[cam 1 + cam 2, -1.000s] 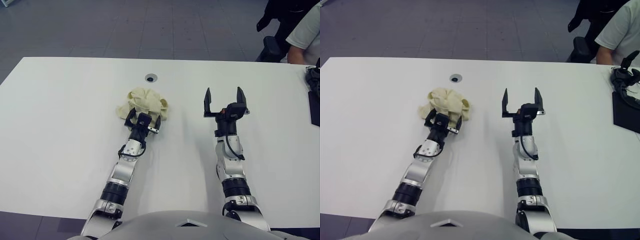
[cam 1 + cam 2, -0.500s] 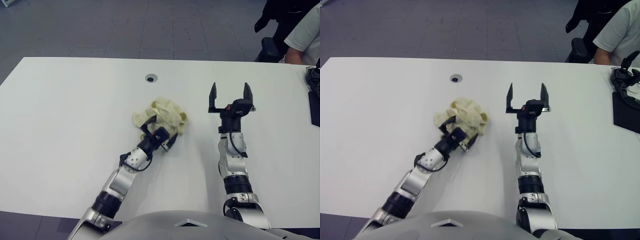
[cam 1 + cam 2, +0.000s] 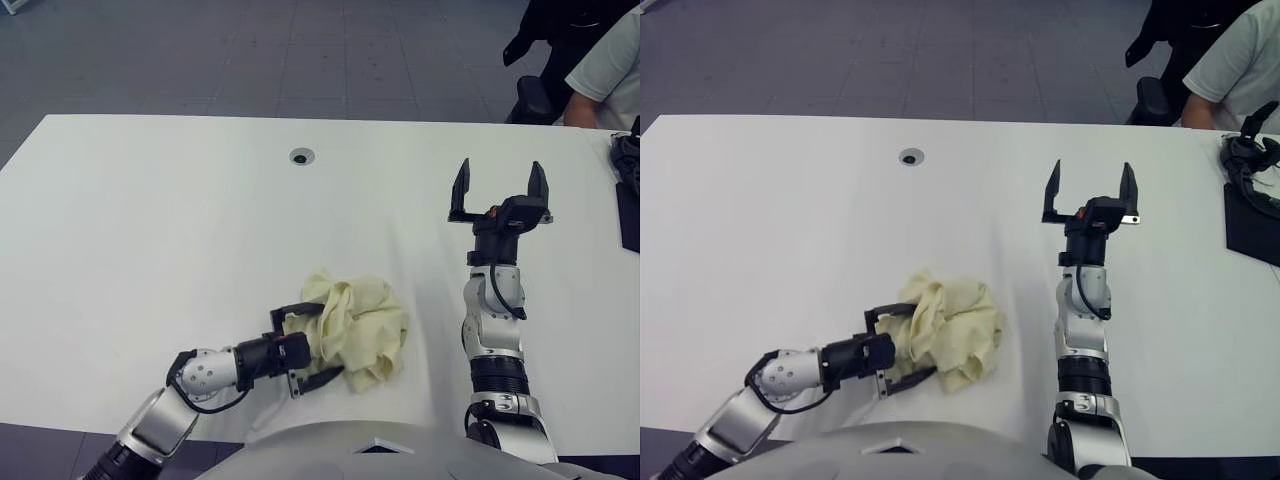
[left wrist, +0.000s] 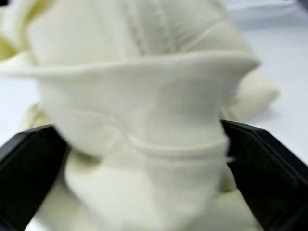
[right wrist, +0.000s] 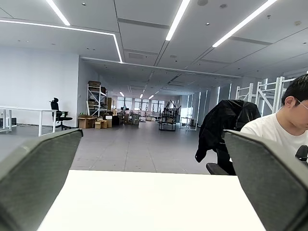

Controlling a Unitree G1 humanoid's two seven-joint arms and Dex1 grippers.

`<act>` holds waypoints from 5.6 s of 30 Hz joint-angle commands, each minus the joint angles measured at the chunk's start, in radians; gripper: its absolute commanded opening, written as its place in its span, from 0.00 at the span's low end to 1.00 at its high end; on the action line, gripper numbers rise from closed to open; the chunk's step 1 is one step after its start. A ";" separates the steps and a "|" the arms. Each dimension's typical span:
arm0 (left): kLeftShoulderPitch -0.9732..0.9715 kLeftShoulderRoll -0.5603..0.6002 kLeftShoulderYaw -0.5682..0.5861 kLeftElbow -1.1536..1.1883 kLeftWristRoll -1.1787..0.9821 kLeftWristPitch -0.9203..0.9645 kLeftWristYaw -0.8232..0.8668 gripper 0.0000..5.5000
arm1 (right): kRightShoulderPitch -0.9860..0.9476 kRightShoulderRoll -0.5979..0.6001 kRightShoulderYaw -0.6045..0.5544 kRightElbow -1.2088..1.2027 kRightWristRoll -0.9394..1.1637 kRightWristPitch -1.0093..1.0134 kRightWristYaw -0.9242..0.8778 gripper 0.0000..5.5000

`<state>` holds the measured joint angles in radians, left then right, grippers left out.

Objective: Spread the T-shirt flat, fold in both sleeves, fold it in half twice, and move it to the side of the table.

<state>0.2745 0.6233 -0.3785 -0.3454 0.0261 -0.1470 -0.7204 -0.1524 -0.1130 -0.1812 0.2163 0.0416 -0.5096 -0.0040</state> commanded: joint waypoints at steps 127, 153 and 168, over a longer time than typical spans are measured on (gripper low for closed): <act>-0.445 -0.263 0.175 -0.464 -0.453 0.916 0.502 0.01 | 0.357 0.167 0.799 -0.517 0.304 0.592 0.348 0.21; -0.523 -0.244 0.470 -0.391 -0.496 0.906 0.511 0.01 | 0.344 -0.032 0.682 -0.633 0.452 0.694 0.451 0.00; -0.360 -0.077 0.537 -0.349 -0.372 0.764 0.381 0.01 | 0.085 -0.250 0.200 -0.654 0.487 0.674 0.522 0.00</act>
<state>-0.0853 0.5006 0.1481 -0.6860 -0.3754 0.6478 -0.3105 0.0130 -0.3282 0.1036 -0.4840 0.5465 0.1795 0.5335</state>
